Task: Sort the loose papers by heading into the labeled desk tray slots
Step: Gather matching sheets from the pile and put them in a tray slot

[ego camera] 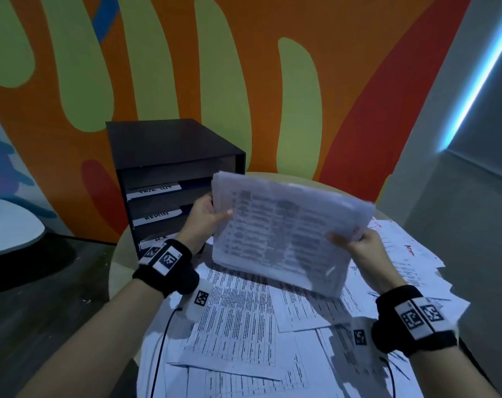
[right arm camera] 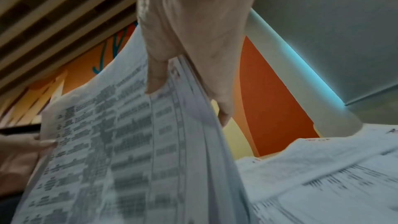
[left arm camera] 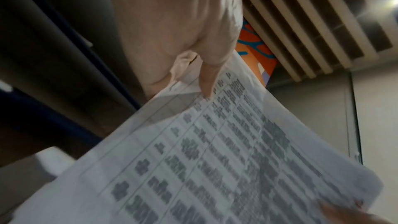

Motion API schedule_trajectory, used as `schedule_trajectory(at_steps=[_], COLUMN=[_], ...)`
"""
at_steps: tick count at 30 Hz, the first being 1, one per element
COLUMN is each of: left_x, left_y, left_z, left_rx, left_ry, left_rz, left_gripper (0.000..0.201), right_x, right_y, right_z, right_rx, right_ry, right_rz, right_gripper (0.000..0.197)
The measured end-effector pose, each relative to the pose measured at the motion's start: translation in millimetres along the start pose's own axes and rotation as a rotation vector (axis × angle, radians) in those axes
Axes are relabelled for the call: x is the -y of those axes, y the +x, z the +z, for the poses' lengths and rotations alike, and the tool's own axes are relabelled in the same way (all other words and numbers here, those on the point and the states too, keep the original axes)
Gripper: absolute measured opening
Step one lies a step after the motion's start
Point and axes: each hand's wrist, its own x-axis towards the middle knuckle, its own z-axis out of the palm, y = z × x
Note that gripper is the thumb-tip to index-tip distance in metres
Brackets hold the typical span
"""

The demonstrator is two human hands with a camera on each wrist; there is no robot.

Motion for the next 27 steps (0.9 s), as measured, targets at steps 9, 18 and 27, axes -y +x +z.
schedule_trajectory(at_steps=[9, 18, 27], left_x=[28, -74, -91], left_y=[-4, -3, -11], left_z=[-2, -52, -136], left_rx=[0.055, -0.514, -0.335], left_ry=[0.279, 1.031, 1.077], left_rz=[-0.044, 0.551, 0.153], left_gripper=[0.017, 0.046, 0.06], right_x=[-5, 20, 29], right_y=[-2, -15, 1], right_z=[10, 23, 62], right_rx=[-0.061, 0.048, 0.067], right_ry=[-0.168, 0.054, 0.369], right_rz=[0.048, 0.302, 0.488], right_gripper=[0.006, 0.009, 0.025])
